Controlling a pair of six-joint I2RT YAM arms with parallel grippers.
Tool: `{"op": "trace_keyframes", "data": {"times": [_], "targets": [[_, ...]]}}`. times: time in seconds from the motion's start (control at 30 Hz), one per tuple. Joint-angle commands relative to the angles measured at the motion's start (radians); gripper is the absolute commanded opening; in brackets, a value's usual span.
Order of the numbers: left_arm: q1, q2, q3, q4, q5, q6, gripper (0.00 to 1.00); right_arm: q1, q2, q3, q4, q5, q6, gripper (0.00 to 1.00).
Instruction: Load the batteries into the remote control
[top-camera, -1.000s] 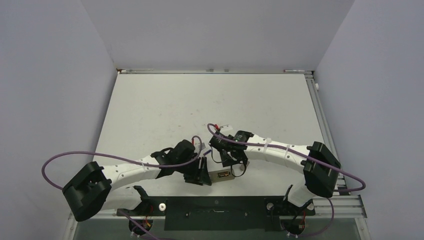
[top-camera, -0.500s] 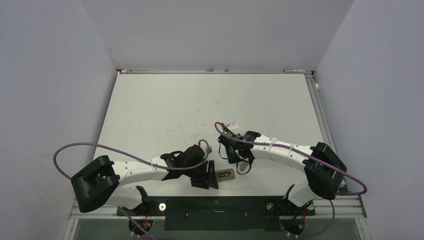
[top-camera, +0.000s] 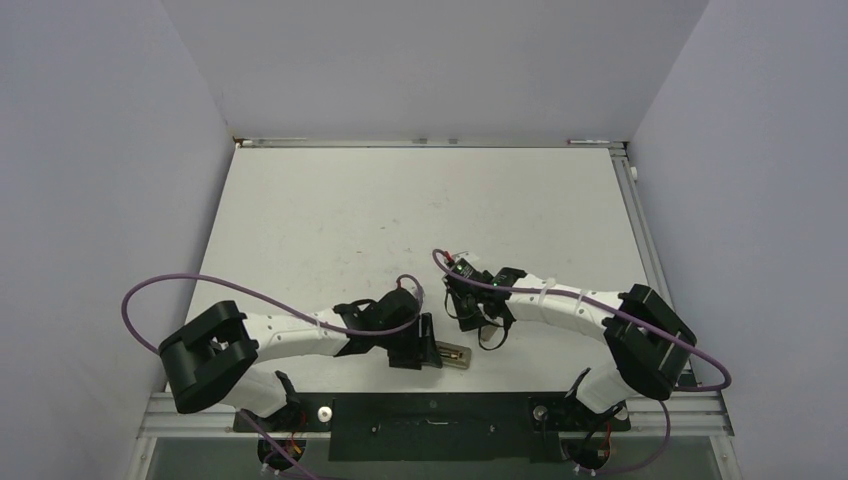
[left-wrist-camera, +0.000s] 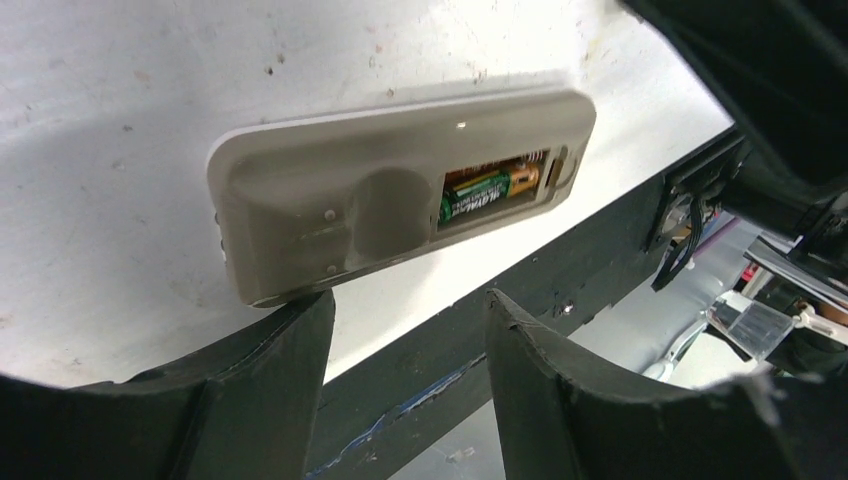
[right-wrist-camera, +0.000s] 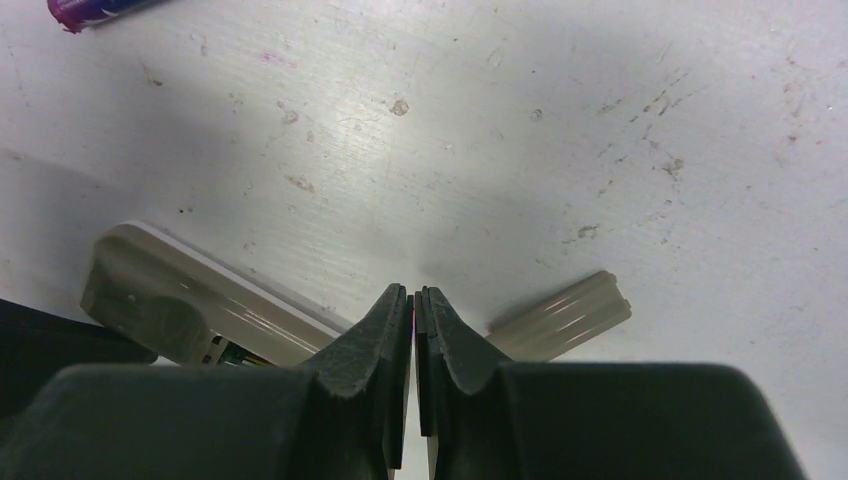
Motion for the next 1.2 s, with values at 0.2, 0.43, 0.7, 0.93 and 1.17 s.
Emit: {"op": "trace_keyframes", "data": {"times": [0.2,0.43,0.7,0.93,1.17], "targets": [[0.016,0.039,0.074,-0.043,-0.107,0.014,0.54,0.028,-0.063,-0.083,0.061,-0.045,-0.001,0.09],[0.044,0.08,0.103,-0.033,-0.09,0.054,0.54,0.098,-0.123,-0.134,0.066,-0.036,0.068,0.09],[0.056,0.152,0.177,-0.025,-0.06,0.123,0.54,0.181,-0.216,-0.128,0.0,0.022,0.147,0.08],[0.058,0.237,0.278,-0.041,-0.035,0.17,0.54,0.203,-0.318,-0.142,-0.089,0.06,0.186,0.08],[0.058,0.319,0.376,-0.064,-0.001,0.222,0.54,0.207,-0.443,-0.155,-0.179,0.091,0.215,0.09]]}}
